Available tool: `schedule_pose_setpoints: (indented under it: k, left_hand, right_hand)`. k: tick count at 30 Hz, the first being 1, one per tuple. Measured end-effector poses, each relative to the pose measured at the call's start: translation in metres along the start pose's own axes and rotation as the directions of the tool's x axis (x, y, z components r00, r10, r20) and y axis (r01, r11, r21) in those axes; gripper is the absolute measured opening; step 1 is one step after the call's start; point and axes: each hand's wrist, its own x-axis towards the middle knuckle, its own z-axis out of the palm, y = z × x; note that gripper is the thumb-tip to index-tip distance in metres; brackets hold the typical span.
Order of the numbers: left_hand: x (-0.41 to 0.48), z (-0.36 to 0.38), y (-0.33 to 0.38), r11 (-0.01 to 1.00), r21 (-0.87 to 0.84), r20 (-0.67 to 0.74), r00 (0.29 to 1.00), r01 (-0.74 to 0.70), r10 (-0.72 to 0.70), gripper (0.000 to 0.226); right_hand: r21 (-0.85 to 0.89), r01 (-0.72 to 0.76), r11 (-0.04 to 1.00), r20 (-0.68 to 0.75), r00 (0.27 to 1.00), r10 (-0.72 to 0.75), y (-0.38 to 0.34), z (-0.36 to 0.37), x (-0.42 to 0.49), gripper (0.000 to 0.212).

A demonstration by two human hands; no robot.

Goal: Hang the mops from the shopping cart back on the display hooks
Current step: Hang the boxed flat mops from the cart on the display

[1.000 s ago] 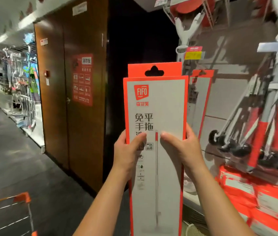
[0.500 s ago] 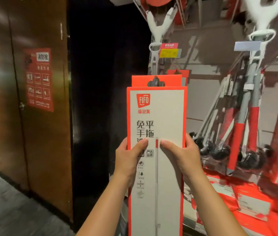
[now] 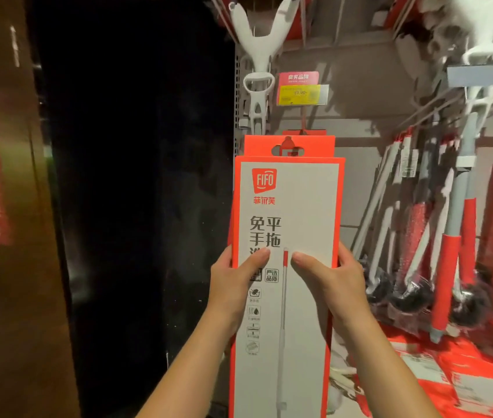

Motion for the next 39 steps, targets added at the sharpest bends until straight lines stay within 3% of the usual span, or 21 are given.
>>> schedule_pose_setpoints:
  k: [3, 8, 11, 19, 29, 39]
  left_hand:
    - [0.031, -0.002, -0.001, 1.000, -0.017, 0.060, 0.998, 0.005, -0.004, 0.027]
    - [0.079, 0.006, -0.011, 0.999, -0.046, 0.127, 0.992, 0.009, -0.003, 0.031]
    - [0.101, 0.015, -0.016, 0.997, -0.074, 0.149, 0.989, 0.025, -0.013, 0.032]
    - [0.170, 0.052, -0.025, 0.987, -0.150, 0.130, 0.989, -0.054, 0.074, 0.032]
    - [0.216, 0.076, -0.033, 0.980, -0.135, 0.105, 0.982, -0.144, 0.158, 0.034]
    - [0.251, 0.067, -0.049, 0.988, -0.139, 0.152, 0.984, -0.071, 0.093, 0.035]
  right_hand:
    - [-0.011, 0.006, 1.000, -0.037, 0.999, -0.006, 0.006, 0.006, 0.023, 0.047]
    - [0.021, 0.022, 1.000, -0.061, 0.998, -0.021, 0.023, 0.003, 0.065, 0.062]
    - [-0.004, 0.030, 1.000, -0.059, 0.998, -0.030, 0.026, -0.004, 0.087, 0.053]
    - [-0.124, 0.108, 0.986, -0.040, 0.993, -0.114, 0.021, -0.024, 0.163, 0.042]
    - [-0.131, 0.156, 0.979, 0.018, 0.988, -0.155, 0.025, -0.040, 0.217, 0.038]
    - [-0.113, 0.104, 0.988, -0.059, 0.992, -0.111, 0.052, -0.034, 0.237, 0.040]
